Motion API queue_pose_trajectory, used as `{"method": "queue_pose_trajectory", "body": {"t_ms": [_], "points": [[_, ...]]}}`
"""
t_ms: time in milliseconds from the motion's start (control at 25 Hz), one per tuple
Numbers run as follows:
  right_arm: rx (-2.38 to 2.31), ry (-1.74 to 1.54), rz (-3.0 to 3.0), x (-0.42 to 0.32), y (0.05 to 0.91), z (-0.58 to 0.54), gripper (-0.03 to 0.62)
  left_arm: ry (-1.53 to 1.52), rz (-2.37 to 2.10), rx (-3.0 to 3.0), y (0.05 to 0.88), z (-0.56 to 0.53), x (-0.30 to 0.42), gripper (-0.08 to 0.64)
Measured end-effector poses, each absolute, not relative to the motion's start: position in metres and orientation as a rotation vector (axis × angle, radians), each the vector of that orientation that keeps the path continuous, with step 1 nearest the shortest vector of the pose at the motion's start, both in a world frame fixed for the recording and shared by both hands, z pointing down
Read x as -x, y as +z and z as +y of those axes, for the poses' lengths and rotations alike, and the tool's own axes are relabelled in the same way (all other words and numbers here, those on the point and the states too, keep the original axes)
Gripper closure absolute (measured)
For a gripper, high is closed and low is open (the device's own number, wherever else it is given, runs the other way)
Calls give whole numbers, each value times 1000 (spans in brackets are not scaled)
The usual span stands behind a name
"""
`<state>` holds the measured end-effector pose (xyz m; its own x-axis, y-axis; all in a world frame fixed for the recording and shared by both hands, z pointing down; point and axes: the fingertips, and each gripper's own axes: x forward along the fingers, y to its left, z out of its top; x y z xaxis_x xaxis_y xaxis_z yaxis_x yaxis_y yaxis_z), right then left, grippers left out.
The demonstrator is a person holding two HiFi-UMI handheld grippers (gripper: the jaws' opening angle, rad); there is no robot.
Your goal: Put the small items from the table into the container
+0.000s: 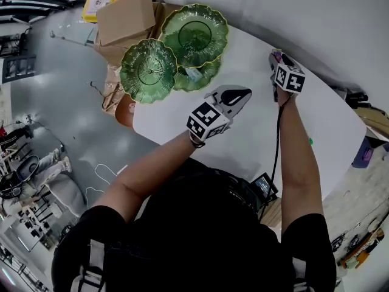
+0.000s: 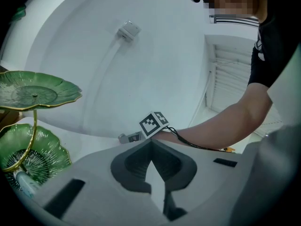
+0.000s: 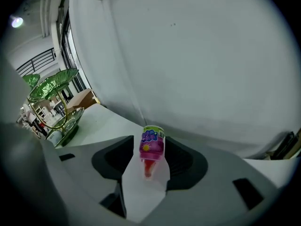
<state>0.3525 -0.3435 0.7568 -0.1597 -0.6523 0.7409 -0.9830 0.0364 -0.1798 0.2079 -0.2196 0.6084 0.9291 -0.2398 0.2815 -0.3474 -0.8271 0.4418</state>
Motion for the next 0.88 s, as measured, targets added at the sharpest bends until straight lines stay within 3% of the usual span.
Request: {"method": "queue_pose_trajectory", "body": {"t_ms": [520,880], "points": [[-1580,934,-1904,-340,749,-313,425,314,-420,-2595,606,-205,-206,555],[-1537,1000,-2058,-297,704,-221,426,305,-402,-2588,597,-163,-212,555]]}}
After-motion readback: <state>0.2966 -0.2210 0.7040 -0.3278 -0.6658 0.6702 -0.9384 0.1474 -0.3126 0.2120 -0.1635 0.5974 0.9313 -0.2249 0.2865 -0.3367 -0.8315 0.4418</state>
